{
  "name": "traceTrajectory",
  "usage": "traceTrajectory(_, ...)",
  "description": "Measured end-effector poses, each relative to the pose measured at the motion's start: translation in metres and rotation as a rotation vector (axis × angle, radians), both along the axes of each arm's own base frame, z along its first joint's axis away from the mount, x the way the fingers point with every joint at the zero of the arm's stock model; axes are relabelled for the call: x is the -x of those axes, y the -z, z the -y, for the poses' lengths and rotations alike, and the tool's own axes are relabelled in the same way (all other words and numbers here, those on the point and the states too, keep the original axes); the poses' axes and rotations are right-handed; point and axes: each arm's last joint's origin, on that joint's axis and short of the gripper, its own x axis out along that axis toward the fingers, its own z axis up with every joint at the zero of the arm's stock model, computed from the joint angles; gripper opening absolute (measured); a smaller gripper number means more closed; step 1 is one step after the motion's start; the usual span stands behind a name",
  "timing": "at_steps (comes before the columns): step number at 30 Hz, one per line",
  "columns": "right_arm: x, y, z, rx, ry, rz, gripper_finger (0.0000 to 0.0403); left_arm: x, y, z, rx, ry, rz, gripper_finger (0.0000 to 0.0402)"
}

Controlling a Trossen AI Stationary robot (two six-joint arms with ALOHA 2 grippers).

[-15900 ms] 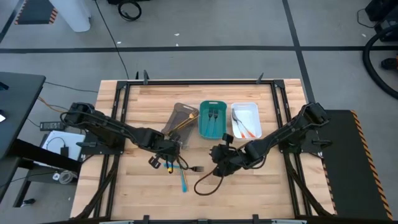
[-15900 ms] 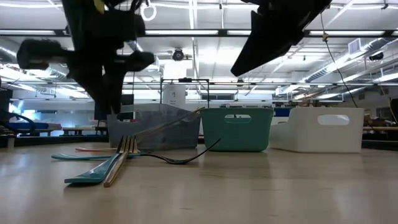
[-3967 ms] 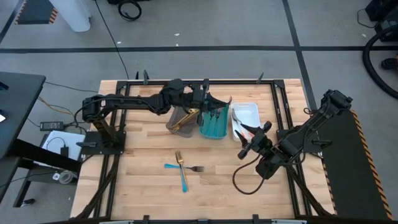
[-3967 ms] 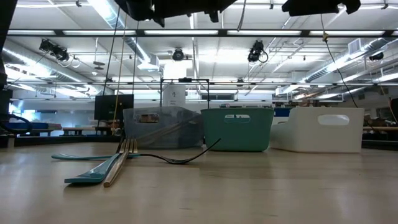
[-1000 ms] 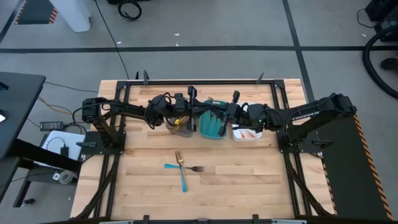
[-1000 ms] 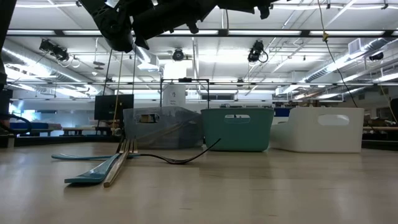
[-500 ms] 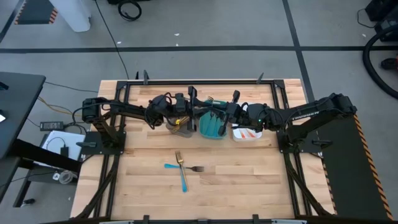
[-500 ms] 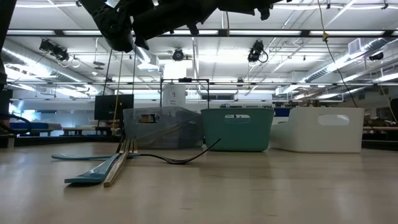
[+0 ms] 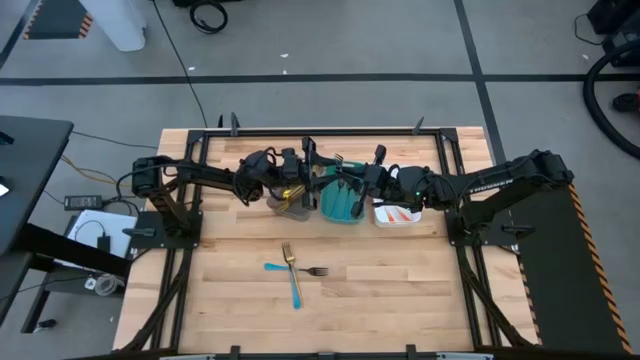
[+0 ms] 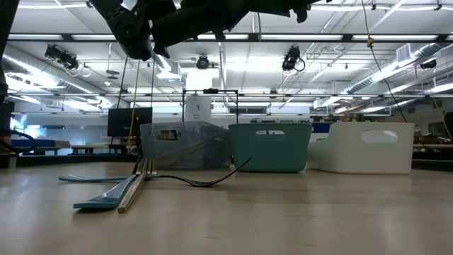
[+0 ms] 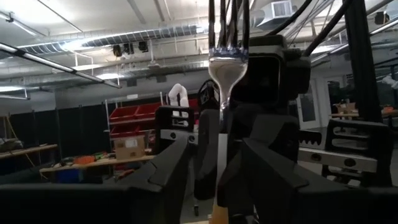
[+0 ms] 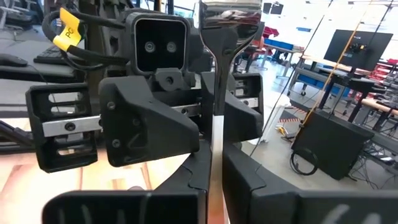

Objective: Sort silverware by color (type)
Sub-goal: Put the orange fork into the white bin

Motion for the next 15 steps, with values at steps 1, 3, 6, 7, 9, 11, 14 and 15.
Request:
traceTrajectory(1, 0.0, 0.0002, 0.0, 0.0, 0.0, -0.002, 0.0031, 0.0, 0.0003, -0.001, 0.001, -0.002, -0.002, 0.0159)
traceTrajectory(3, 0.0, 0.0001, 0.0001, 0.0, 0.001, -0.001, 0.0031, 0.0003, 0.0003, -0.0024, 0.001, -0.007, -0.002, 0.016)
traceTrajectory(6, 0.0, 0.0001, 0.0001, 0.0, 0.001, -0.001, 0.0031, 0.0004, 0.0003, -0.0026, -0.005, -0.01, -0.002, 0.0161)
traceTrajectory(7, 0.0, 0.0001, 0.0001, 0.0, 0.001, -0.002, 0.0031, 0.0004, 0.0002, -0.0026, -0.017, -0.016, -0.001, 0.0161)
traceTrajectory(9, 0.0, 0.0001, 0.0001, 0.0, 0.001, -0.002, 0.0031, 0.0008, -0.0007, -0.0025, -0.028, -0.021, -0.002, 0.0161)
traceTrajectory(11, 0.0, 0.0002, -0.0001, 0.0, -0.001, -0.002, 0.0031, 0.0012, -0.0015, -0.0027, -0.03, -0.024, 0.002, 0.0161)
traceTrajectory(14, 0.0, 0.0003, 0.0, 0.0, 0.0, -0.003, 0.0031, 0.0013, -0.0015, -0.003, -0.047, -0.033, 0.003, 0.0165)
traceTrajectory(15, 0.0, 0.0003, 0.0, 0.001, 0.0, -0.004, 0.0031, 0.0013, -0.0015, -0.0029, -0.051, -0.035, 0.003, 0.017)
